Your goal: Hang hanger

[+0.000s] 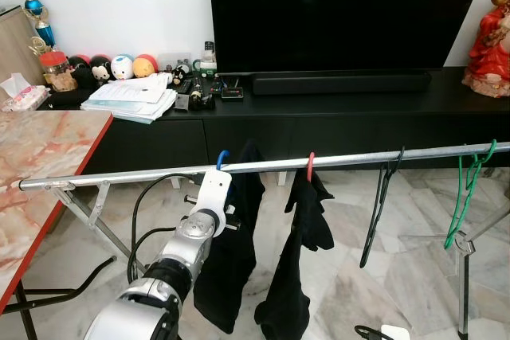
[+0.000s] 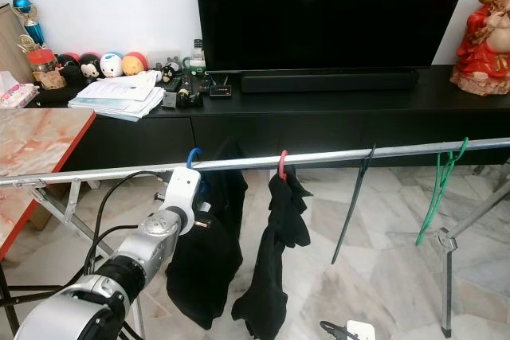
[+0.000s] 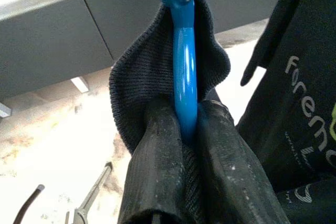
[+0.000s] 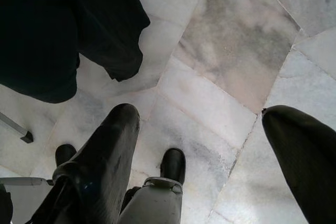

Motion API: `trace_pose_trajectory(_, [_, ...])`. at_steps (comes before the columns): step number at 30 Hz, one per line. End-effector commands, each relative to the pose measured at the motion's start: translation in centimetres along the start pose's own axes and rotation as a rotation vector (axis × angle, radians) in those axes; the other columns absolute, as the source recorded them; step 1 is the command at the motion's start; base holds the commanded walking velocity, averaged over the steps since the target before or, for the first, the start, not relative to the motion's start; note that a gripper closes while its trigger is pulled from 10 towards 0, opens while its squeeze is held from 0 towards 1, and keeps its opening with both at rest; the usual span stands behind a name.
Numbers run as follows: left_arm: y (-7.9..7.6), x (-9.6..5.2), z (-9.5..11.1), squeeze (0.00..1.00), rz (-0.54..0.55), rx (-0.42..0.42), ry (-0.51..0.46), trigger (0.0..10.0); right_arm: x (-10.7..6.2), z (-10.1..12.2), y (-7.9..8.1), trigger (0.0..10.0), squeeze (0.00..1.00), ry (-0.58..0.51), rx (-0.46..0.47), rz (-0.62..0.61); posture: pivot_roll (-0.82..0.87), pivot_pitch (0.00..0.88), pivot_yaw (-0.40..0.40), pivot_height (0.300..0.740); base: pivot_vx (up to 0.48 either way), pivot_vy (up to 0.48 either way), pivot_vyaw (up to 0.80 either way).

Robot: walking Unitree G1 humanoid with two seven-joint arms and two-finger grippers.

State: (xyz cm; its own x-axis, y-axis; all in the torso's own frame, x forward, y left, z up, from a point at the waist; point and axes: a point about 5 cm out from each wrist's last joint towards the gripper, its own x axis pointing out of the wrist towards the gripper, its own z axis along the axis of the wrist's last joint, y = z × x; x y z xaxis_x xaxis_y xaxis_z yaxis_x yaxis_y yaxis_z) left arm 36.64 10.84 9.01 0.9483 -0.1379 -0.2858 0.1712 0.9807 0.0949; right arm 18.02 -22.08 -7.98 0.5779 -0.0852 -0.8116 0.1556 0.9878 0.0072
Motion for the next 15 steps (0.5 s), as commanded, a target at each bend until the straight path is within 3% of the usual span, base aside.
trace_pose_trajectory(1, [1.0, -0.3, 1.6, 0.00, 0.036, 0.008, -0.114, 0.0, 0.0, 0.0, 0.0, 10.0, 0.00, 0.005, -0.005, -0.001, -0.06, 0.000, 0.004, 0.740, 0.000, 0.000, 0.00])
trace_pose_trajectory(5, [1.3, -0.5, 1.2, 0.00, 0.043, 0.011, -0.120, 0.0, 0.0, 0.0, 0.0, 10.0, 0.00, 0.005, -0.005, -0.001, -0.06, 0.000, 0.007, 0.740, 0.000, 0.000, 0.00])
trace_pose_trajectory(12, [2.6, -2.4, -1.1, 0.00, 0.099, 0.007, -0.141, 0.0, 0.0, -0.2, 0.1, 10.0, 0.00, 0.007, -0.002, -0.002, -0.06, 0.000, 0.024, 0.740, 0.000, 0.000, 0.00])
trace_pose_trajectory(14, [2.7, -2.8, -1.4, 0.00, 0.101, 0.003, -0.147, 0.6, 0.0, -0.3, 0.1, 10.0, 0.00, 0.008, -0.002, -0.002, -0.06, 0.000, 0.025, 0.740, 0.000, 0.000, 0.00])
trace_pose_trajectory(15, [2.8, -3.1, -1.8, 0.00, 0.104, 0.007, -0.152, 2.6, 0.0, -0.3, 0.1, 10.0, 0.00, 0.009, -0.002, -0.003, -0.06, 0.000, 0.026, 0.740, 0.000, 0.000, 0.00])
